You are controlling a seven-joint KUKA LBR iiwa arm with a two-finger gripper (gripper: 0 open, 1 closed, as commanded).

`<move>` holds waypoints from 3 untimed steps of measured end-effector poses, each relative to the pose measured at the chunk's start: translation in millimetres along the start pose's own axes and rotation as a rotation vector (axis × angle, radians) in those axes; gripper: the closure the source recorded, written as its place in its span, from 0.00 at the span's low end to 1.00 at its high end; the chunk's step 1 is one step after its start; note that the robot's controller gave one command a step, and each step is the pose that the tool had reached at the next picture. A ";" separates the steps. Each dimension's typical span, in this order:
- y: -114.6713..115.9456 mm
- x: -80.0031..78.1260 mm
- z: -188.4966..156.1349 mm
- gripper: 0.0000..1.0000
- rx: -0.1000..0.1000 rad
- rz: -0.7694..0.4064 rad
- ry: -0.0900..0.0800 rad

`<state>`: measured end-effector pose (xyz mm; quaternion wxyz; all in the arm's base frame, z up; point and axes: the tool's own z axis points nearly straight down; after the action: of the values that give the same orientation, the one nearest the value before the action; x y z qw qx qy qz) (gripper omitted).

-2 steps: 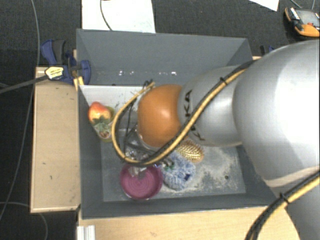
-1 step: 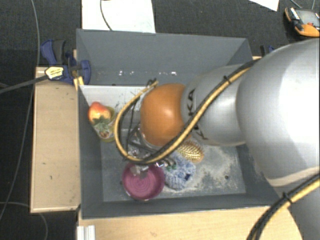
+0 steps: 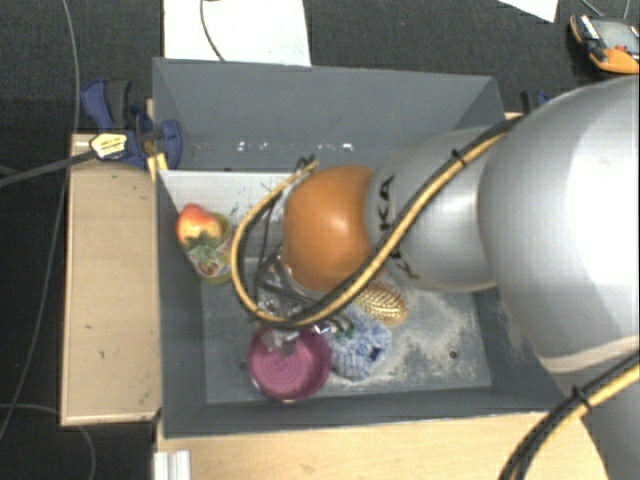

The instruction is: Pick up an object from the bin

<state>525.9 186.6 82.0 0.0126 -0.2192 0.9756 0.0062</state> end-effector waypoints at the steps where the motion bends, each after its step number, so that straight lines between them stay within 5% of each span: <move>1: -27.7 -23.3 11.8 1.00 -0.002 -0.170 -0.003; 2: -22.6 11.6 0.1 1.00 -0.002 -0.015 -0.007; 3: -38.9 -10.2 -78.7 1.00 -0.003 -0.115 -0.005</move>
Offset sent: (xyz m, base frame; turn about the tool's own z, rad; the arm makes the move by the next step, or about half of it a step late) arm -0.0008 -0.0257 -0.0017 -0.0162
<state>550.1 154.4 160.6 0.0150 -0.2749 0.9613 0.0074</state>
